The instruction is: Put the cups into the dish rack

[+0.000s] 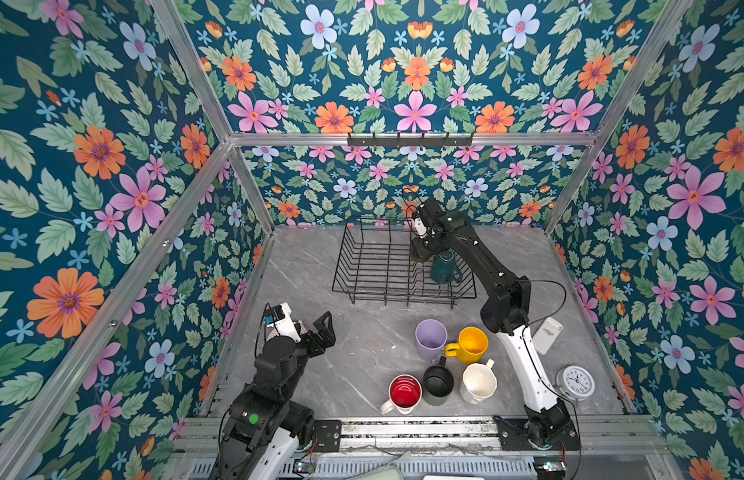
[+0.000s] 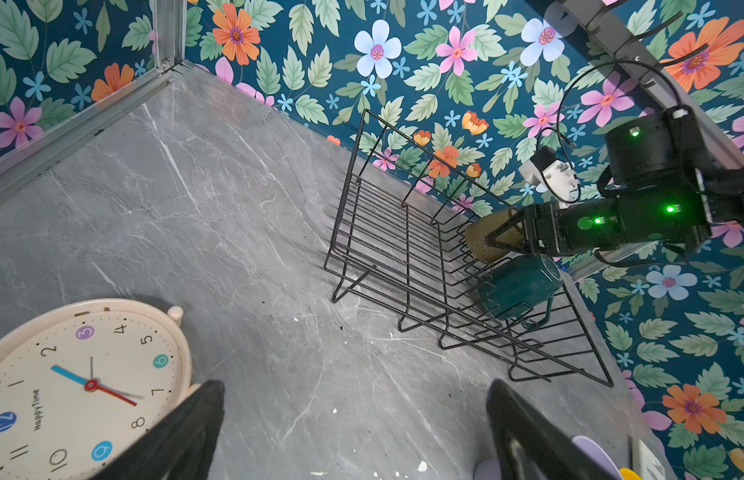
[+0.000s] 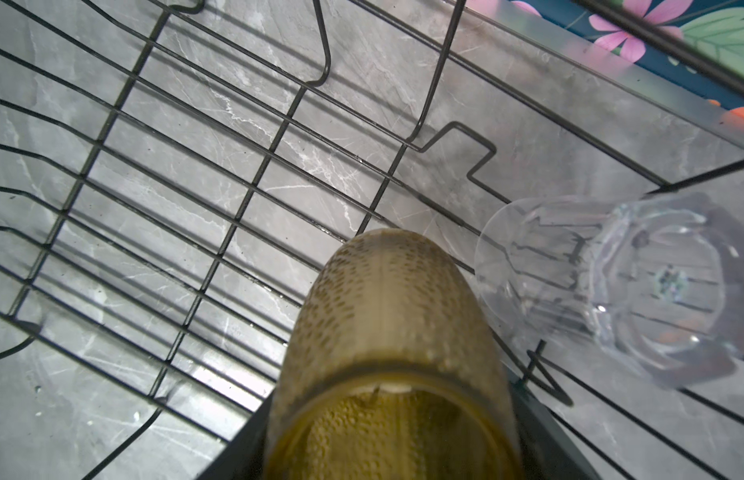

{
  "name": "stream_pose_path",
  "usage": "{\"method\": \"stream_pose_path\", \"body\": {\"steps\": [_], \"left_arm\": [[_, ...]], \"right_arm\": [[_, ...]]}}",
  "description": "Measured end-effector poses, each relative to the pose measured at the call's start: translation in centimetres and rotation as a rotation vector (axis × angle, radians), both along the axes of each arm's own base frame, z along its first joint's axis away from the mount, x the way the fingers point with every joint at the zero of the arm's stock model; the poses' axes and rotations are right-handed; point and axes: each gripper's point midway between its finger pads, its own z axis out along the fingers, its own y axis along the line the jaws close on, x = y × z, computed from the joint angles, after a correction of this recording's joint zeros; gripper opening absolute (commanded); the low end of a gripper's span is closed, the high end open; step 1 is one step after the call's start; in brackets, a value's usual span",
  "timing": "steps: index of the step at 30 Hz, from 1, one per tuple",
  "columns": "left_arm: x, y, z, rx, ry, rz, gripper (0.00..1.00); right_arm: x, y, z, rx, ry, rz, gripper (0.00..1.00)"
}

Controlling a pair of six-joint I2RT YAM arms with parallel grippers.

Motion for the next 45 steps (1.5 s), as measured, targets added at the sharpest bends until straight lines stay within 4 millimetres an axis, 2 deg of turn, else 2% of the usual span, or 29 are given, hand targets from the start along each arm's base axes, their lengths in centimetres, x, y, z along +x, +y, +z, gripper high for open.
{"method": "stream_pose_path", "body": {"steps": [9,12,21,32,36,45], "left_arm": [[0.0,0.0,0.0,-0.001,-0.001,-0.001,1.0],[0.0,0.0,0.0,-0.001,-0.001,-0.001,1.0],[-0.1,0.0,0.0,-0.006,-0.001,0.0,1.0],[-0.1,0.0,-0.1,-0.005,0.0,0.0,1.0],[0.0,0.0,-0.2,-0.004,0.002,0.0,1.0],[0.0,0.0,-0.3,-0.002,0.006,0.0,1.0]], "right_arm": [[-0.9,0.0,2.0,0.028,-0.006,0.004,0.36],[-1.4,0.2,2.1,0.032,0.004,0.013,0.36],[-2.8,1.0,0.8,0.014,0.05,0.037,0.36],[-2.3,0.4,-1.7,-0.041,0.073,0.015,0.37],[-2.1,0.3,-2.7,-0.049,0.084,-0.003,0.41],[-1.9,0.4,-2.6,-0.044,0.081,-0.005,0.58]]}}
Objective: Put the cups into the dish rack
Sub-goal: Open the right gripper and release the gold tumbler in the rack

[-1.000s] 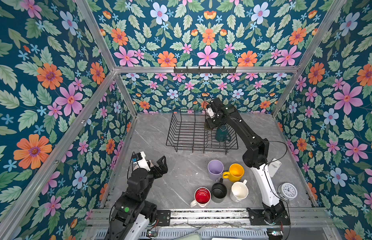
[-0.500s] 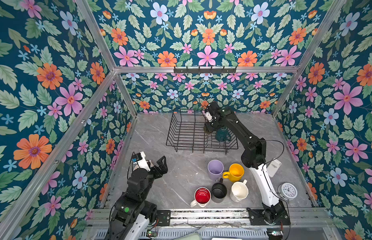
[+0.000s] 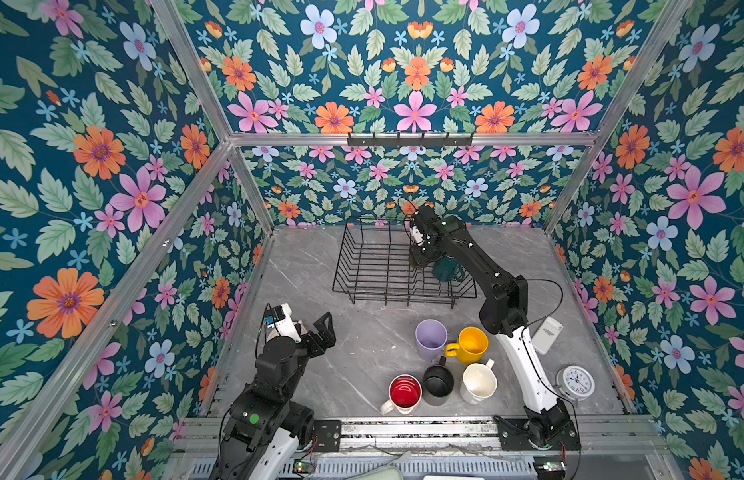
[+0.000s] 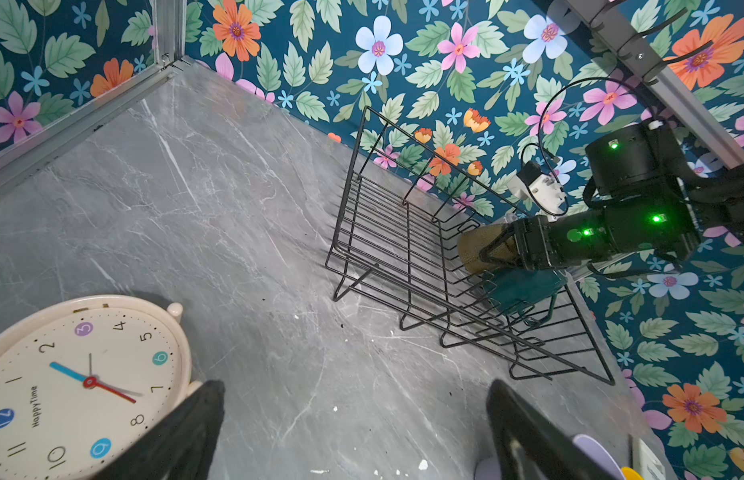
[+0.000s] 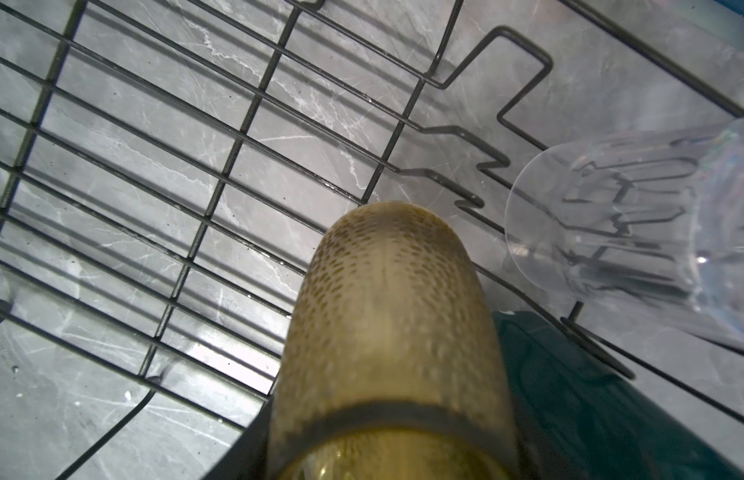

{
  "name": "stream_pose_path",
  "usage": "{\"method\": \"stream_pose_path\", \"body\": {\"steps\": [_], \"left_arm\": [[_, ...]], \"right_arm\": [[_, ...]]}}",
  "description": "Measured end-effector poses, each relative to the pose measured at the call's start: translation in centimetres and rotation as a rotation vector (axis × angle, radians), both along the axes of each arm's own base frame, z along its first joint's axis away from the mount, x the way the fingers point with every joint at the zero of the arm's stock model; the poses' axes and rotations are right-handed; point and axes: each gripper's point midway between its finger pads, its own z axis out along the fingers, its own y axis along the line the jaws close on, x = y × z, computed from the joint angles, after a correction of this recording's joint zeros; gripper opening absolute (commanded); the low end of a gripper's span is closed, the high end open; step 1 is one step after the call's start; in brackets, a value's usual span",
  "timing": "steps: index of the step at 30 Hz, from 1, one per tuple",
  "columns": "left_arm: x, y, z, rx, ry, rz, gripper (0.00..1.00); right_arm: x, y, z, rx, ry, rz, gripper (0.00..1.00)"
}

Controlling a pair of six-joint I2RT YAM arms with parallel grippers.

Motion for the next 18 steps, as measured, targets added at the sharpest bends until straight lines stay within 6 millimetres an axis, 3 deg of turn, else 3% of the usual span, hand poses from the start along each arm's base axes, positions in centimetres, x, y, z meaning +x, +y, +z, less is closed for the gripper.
{"method": "stream_pose_path", "body": {"steps": [8,18], "left_arm": [[0.02,-0.01,-0.06,0.001,0.002,0.0,1.0],[0.02,-0.01,-0.06,0.001,0.002,0.0,1.0]], "right_arm": [[-0.27,0.56,0.09,0.023,0.01,0.017,0.73],[-0.76,0.61,0.43,0.029,0.023,0.027,0.75]]}}
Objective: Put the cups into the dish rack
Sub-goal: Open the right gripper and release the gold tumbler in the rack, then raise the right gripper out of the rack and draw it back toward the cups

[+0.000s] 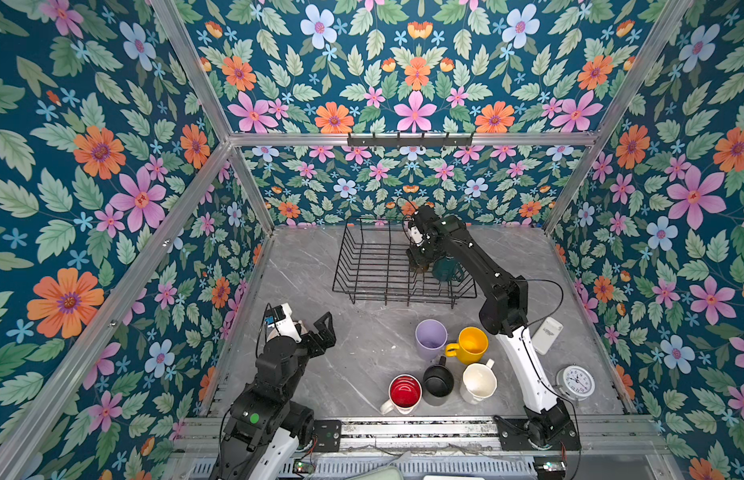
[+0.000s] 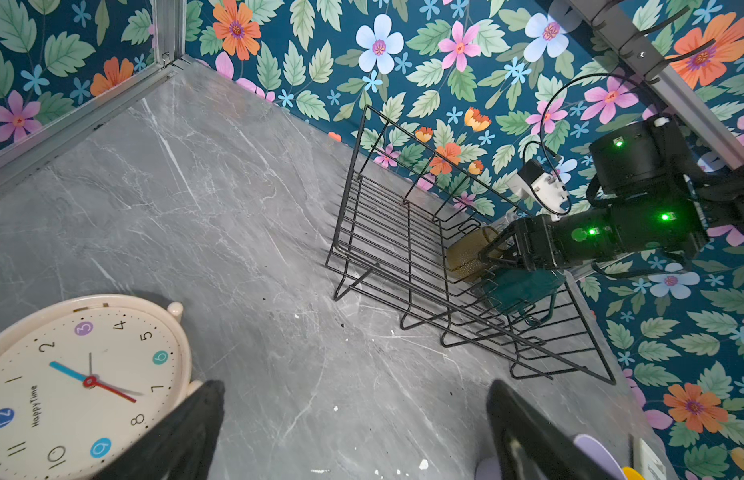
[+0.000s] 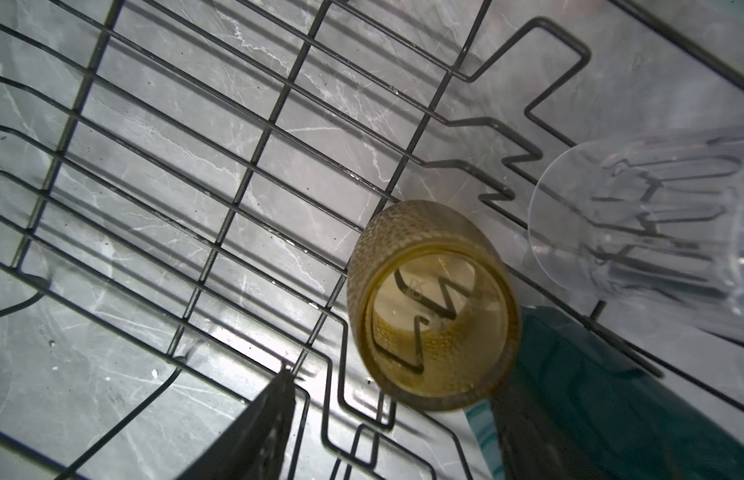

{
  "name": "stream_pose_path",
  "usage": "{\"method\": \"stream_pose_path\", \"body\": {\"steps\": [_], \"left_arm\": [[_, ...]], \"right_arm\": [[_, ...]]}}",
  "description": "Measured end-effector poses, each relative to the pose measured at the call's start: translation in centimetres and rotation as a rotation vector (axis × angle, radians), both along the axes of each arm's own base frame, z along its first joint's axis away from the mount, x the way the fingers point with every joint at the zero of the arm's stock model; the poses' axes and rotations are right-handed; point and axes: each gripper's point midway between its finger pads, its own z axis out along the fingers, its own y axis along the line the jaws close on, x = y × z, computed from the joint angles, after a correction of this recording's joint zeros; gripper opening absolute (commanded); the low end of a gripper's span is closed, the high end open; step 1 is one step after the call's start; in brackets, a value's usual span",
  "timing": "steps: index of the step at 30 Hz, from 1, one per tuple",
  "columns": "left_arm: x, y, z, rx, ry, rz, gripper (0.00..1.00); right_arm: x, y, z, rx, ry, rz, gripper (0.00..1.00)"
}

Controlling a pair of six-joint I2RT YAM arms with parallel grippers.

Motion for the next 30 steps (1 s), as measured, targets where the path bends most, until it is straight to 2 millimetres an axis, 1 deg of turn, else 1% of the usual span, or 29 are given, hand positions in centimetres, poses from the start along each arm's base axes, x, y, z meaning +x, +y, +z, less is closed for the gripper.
{"method": "stream_pose_path", "body": {"steps": [2,4,9,14,17,20,25,30], "left_arm": [[0.0,0.0,0.1,-0.001,-0.001,0.0,1.0],[0.0,0.0,0.2,-0.002,-0.004,0.0,1.0],[-0.1,0.0,0.4,-0.017,-0.007,0.005,1.0],[-0.1,0.0,0.9,-0.022,-0.017,0.005,1.0],[-0.2,0.1,1.2,-0.027,-0.025,0.005,1.0],[-0.3,0.1,1.5,-0.034,-0.032,0.006,1.0],[-0.4,0.2,1.8,-0.056,-0.043,0.011,1.0],[-0.3,0.1,1.7,-0.062,-0.033,0.011,1.0]], "right_arm": [[-0.1,0.1,0.6,0.01,-0.005,0.002,0.75],[-0.2,0.1,1.7,0.021,-0.022,0.004,0.75],[-0.8,0.6,5.7,0.083,-0.076,0.007,0.75],[-2.4,0.9,9.1,0.146,-0.108,0.011,0.75],[-4.1,0.9,10.3,0.169,-0.118,0.019,0.75],[-6.3,0.5,11.3,0.212,-0.126,0.018,0.75],[-10.2,-1.9,12.2,0.268,-0.162,-0.029,0.77],[-14.0,-4.3,12.3,0.316,-0.192,-0.066,0.82]]}}
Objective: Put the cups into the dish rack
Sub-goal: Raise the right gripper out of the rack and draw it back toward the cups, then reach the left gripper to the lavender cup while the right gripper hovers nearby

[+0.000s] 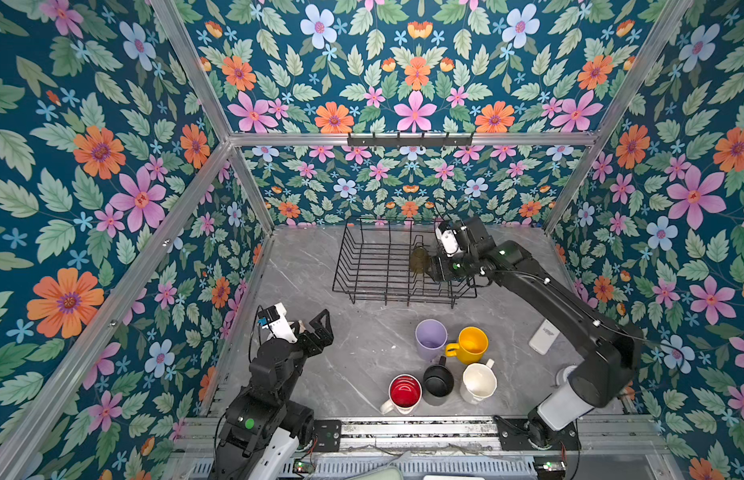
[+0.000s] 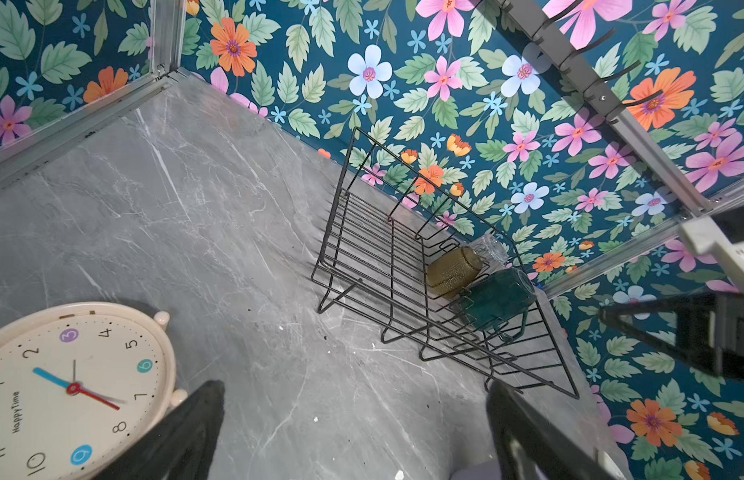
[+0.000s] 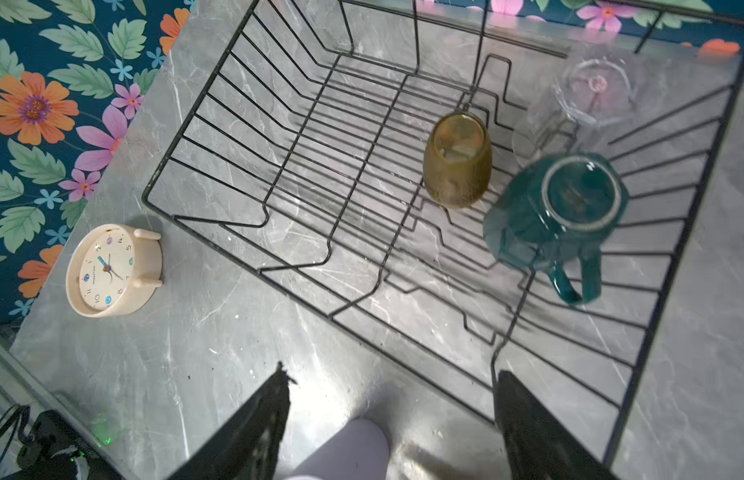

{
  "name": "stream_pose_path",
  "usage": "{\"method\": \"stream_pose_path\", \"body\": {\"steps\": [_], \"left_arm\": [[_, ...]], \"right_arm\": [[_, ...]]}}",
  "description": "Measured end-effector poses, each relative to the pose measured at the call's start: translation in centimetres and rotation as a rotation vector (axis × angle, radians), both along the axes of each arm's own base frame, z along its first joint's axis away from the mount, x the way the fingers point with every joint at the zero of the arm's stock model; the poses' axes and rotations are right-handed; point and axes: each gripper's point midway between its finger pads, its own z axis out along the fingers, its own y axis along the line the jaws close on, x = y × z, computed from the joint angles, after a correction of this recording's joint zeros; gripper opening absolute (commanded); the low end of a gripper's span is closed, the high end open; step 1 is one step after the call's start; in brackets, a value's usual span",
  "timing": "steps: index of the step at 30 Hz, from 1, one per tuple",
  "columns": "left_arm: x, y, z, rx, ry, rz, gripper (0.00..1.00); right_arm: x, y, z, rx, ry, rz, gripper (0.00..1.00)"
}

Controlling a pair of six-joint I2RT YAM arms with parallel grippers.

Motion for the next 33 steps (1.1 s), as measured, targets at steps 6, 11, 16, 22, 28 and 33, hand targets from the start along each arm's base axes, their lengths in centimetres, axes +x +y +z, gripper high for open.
{"method": "stream_pose_path", "body": {"steps": [6,11,16,22,28,33], "left_arm": [[0.8,-0.8,-0.2,-0.003,0.019,-0.022,0.99],[1.7,-2.0,-0.1,-0.018,0.031,-0.06,0.97],[2.6,-3.9,-0.1,-0.058,0.045,-0.135,0.93],[3.5,-7.1,0.0,-0.114,0.076,-0.267,0.87],[3.9,-11.4,-0.7,-0.134,0.155,-0.441,0.83],[2.3,-15.7,0.4,-0.072,0.157,-0.583,0.82]], "right_arm": [[-3.5,-2.5,-0.5,0.04,-0.028,-0.042,0.9],[-4.8,-4.6,-0.6,0.108,-0.05,-0.101,0.94],[-5.7,-6.4,-1.4,0.168,-0.048,-0.155,0.95],[-6.1,-7.5,-2.5,0.209,-0.022,-0.196,0.96],[-6.4,-7.6,-2.9,0.243,0.003,-0.203,0.98],[-6.7,-8.0,-3.2,0.251,0.007,-0.219,0.98]]}}
